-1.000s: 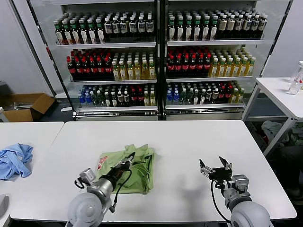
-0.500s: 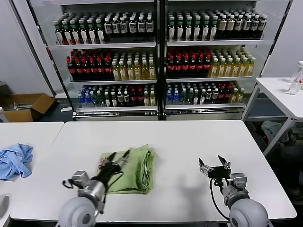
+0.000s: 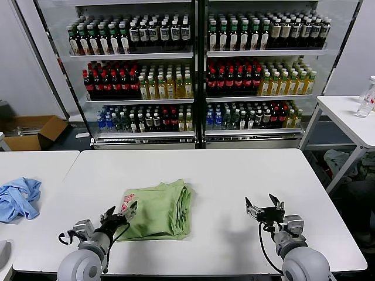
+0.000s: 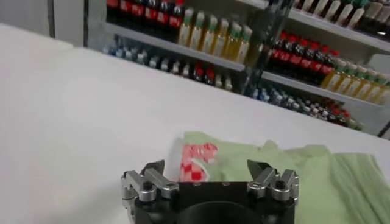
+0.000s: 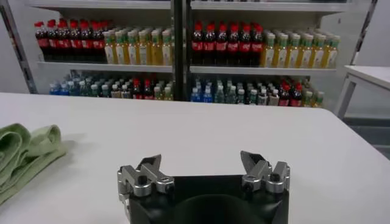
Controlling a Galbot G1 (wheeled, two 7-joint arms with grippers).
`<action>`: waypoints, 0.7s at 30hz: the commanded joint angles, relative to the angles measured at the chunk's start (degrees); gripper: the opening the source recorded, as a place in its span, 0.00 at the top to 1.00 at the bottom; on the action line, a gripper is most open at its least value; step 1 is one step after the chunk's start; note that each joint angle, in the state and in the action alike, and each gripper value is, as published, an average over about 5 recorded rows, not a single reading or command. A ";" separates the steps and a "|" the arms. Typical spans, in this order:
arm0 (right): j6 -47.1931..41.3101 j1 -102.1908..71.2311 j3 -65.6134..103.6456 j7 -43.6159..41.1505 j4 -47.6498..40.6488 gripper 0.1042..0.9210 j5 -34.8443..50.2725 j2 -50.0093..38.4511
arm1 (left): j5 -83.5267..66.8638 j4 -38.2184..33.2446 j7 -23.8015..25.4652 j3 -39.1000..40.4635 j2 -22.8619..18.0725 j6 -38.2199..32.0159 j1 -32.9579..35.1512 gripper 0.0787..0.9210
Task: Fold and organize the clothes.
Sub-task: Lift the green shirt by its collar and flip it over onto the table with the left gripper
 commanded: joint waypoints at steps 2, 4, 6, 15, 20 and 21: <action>-0.05 -1.34 0.89 0.08 1.17 0.12 -0.05 -0.08 | -1.02 5.11 1.35 1.79 -0.89 0.01 -0.85 0.13; -0.08 -1.74 1.23 0.09 1.58 0.12 -0.04 -0.19 | -1.84 4.62 1.60 1.57 -0.85 -0.20 -0.84 0.17; -0.12 -2.14 1.54 0.12 1.99 0.12 -0.04 -0.27 | -4.11 4.02 2.05 1.06 -0.89 -0.25 -0.74 0.23; -0.19 -3.68 2.09 0.27 3.46 0.12 -0.16 0.08 | -24.22 3.30 5.02 -4.48 -2.87 -0.42 0.11 0.54; -0.21 -4.40 2.40 0.33 4.13 0.12 -0.22 0.09 | -33.44 4.99 5.28 -7.70 -3.85 -0.74 -0.93 0.72; -0.19 -4.52 2.53 0.34 4.23 0.12 -0.21 0.05 | -34.85 5.23 5.27 -8.33 -4.02 -0.85 -1.10 0.75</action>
